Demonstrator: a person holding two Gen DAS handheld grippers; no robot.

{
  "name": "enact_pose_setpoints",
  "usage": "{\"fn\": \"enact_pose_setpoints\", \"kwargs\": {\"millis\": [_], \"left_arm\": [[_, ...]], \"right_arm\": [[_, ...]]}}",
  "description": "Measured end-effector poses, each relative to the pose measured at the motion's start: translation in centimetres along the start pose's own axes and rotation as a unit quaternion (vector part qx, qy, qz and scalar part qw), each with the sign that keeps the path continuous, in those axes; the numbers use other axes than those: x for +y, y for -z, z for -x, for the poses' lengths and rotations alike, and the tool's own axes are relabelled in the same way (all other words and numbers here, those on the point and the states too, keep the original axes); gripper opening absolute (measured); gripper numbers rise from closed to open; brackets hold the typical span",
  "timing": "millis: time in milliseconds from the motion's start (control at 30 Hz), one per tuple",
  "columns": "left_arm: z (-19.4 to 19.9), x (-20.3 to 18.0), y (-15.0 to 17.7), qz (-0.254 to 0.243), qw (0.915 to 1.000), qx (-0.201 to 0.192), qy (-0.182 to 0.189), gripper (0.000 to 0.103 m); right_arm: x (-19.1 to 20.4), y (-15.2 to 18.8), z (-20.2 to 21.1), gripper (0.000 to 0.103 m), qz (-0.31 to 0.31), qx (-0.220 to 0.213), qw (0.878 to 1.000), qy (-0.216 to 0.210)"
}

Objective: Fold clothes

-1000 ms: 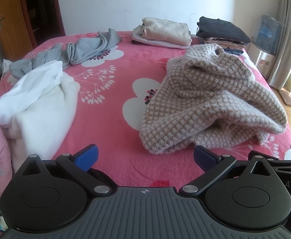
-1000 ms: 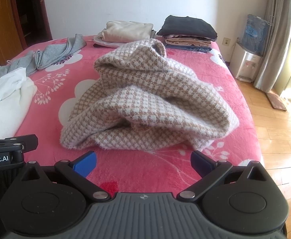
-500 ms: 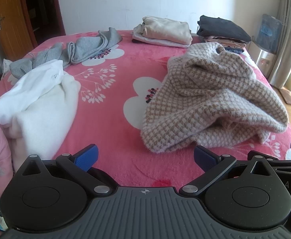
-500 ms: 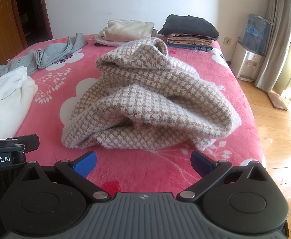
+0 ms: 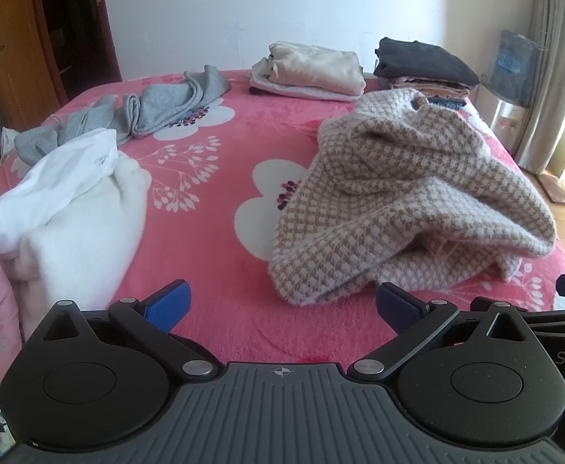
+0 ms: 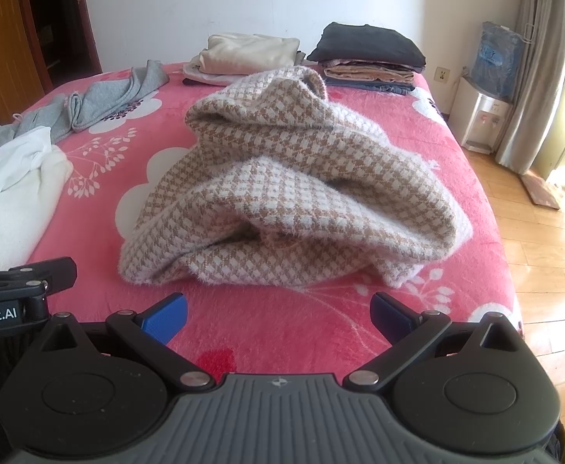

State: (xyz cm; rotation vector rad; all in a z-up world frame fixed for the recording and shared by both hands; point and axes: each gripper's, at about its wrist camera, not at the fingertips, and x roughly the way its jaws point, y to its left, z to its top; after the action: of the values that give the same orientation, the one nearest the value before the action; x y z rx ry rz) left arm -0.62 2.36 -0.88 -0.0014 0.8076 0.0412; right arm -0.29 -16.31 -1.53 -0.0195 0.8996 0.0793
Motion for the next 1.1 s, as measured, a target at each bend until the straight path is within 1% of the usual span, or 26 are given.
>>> {"fn": "enact_pose_setpoints", "kwargs": {"millis": [133, 233, 367, 533, 600, 700, 767, 833, 867, 900, 933, 967, 1000, 1033, 1067, 1100], "left_arm": [[0.0, 0.5, -0.3, 0.02, 0.999, -0.021, 0.033, 0.103], [-0.3, 0.7, -0.7, 0.031, 0.9974, -0.04, 0.051, 0.103], [-1.3, 0.6, -1.6, 0.031, 0.9951, -0.057, 0.075, 0.103], [-3.9, 0.1, -3.7, 0.01, 0.9921, -0.064, 0.108, 0.103], [-5.3, -0.1, -4.7, 0.003, 0.9909, -0.065, 0.118, 0.103], [-7.9, -0.6, -6.7, -0.001, 0.987, -0.064, 0.148, 0.103], [-10.0, -1.3, -8.0, -0.013, 0.9825, -0.063, 0.175, 0.103], [-12.2, -2.3, -9.3, -0.039, 0.977, -0.061, 0.201, 0.103], [-13.3, -2.8, -9.9, -0.05, 0.9757, -0.056, 0.206, 0.102], [-14.4, -3.2, -10.6, -0.06, 0.9744, -0.048, 0.211, 0.096], [-15.4, -3.5, -11.3, -0.07, 0.9713, -0.038, 0.224, 0.094], [-16.3, -3.8, -12.0, -0.081, 0.9677, -0.028, 0.237, 0.093], [-17.0, -3.8, -12.7, -0.087, 0.9631, -0.015, 0.254, 0.084], [-17.6, -4.0, -13.4, -0.095, 0.9576, -0.001, 0.272, 0.072], [-17.9, -4.1, -14.0, -0.103, 0.9544, 0.019, 0.28, 0.069], [-18.3, -4.2, -14.7, -0.11, 0.9511, 0.04, 0.286, 0.064]], "right_arm": [[0.0, -0.1, -0.4, 0.103, -0.002, 0.001, 1.0, -0.001], [-0.2, -0.1, -0.6, 0.103, -0.011, -0.007, 1.0, -0.004], [-0.8, -0.5, -0.8, 0.103, -0.017, -0.021, 1.0, 0.004], [-2.7, -1.9, -0.8, 0.103, -0.033, -0.067, 0.997, 0.013], [-3.7, -3.0, -1.0, 0.103, -0.037, -0.09, 0.995, 0.015], [-5.3, -5.3, -2.2, 0.103, -0.036, -0.116, 0.992, 0.014], [-6.1, -6.8, -3.8, 0.103, -0.024, -0.124, 0.992, 0.011], [-6.4, -8.2, -6.0, 0.102, 0.011, -0.123, 0.992, 0.003], [-6.3, -8.9, -7.2, 0.101, 0.033, -0.125, 0.992, -0.001], [-6.2, -9.5, -8.4, 0.099, 0.055, -0.125, 0.991, -0.005], [-6.0, -10.1, -9.5, 0.098, 0.075, -0.123, 0.989, -0.011], [-5.7, -10.7, -10.5, 0.09, 0.091, -0.12, 0.988, -0.019], [-5.5, -11.4, -11.5, 0.076, 0.105, -0.115, 0.987, -0.027], [-5.5, -12.0, -12.2, 0.068, 0.107, -0.104, 0.988, -0.036], [-5.6, -12.7, -12.5, 0.053, 0.093, -0.091, 0.991, -0.043], [-5.8, -13.3, -12.9, 0.023, 0.078, -0.078, 0.993, -0.049]]}}
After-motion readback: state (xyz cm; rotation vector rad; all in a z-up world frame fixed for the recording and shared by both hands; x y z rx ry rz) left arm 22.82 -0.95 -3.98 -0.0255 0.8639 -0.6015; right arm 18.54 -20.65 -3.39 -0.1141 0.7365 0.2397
